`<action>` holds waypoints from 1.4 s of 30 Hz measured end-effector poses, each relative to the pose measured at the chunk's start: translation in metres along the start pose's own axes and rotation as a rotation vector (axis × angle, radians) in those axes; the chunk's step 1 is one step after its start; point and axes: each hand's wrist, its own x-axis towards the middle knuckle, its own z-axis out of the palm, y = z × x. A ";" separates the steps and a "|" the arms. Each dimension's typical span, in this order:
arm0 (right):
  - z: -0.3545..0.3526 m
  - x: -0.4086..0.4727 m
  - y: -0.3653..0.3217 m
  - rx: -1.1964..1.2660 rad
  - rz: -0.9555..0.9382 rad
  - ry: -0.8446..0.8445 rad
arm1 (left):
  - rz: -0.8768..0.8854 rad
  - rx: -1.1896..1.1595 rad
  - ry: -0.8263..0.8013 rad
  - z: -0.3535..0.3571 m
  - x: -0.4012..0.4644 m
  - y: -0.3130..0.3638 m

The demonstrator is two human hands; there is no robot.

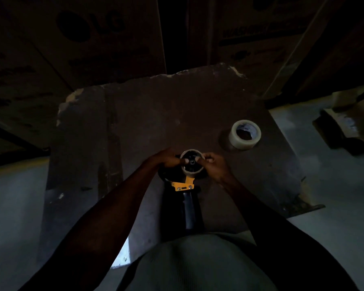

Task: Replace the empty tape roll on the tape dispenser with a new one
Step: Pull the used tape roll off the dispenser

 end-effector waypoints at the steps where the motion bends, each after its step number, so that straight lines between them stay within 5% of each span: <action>1: -0.001 -0.002 -0.002 0.046 0.011 -0.015 | 0.010 -0.015 -0.015 -0.001 0.000 0.000; 10: -0.009 -0.007 -0.010 0.302 0.145 -0.130 | 0.020 -0.101 -0.047 -0.005 0.004 -0.007; 36: -0.018 -0.013 -0.030 0.264 0.116 -0.101 | 0.019 -0.332 -0.081 -0.014 -0.014 -0.001; 42: -0.021 -0.021 -0.043 0.171 0.061 -0.069 | 0.017 -0.323 0.094 -0.004 -0.011 -0.007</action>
